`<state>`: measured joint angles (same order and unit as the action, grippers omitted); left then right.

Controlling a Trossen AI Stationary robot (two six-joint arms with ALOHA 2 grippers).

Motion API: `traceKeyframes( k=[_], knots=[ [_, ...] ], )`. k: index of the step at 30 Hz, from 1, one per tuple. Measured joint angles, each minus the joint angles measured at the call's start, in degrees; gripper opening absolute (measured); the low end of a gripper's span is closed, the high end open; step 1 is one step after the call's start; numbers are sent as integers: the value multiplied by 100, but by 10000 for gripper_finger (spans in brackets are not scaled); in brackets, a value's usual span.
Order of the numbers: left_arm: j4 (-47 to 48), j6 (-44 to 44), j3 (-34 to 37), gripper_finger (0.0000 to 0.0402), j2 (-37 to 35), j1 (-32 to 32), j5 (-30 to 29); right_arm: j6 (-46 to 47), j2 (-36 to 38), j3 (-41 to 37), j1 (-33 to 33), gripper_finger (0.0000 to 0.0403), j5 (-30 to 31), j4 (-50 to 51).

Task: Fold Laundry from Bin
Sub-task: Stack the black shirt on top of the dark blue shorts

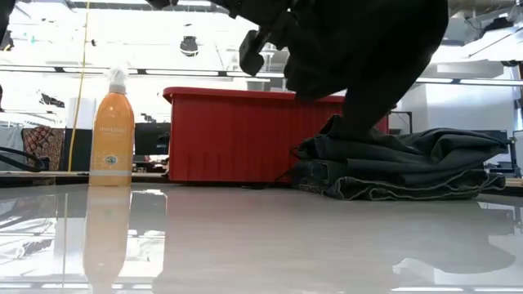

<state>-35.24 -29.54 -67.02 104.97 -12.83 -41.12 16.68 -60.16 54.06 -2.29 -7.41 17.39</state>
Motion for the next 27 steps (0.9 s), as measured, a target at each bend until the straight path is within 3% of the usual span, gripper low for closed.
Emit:
traceKeyframes(
  k=[6,11,16,22,27],
  knots=[
    [-205,536,-46,16,-55,-113,-885,-1299,-238,5,1144,45,-2262,-222],
    [-5,972,-340,16,-57,-95,-1116,-1798,-356,11,2140,45,-3330,511],
    [796,243,-594,17,-37,338,-322,-2100,-360,-64,3090,46,-2855,2258],
    [929,-497,-732,17,429,954,802,-1625,-277,-399,4014,46,-1966,2940],
    [1430,-999,-758,18,487,1204,1274,-1216,-131,-409,4220,48,-1180,3529]
  ],
)
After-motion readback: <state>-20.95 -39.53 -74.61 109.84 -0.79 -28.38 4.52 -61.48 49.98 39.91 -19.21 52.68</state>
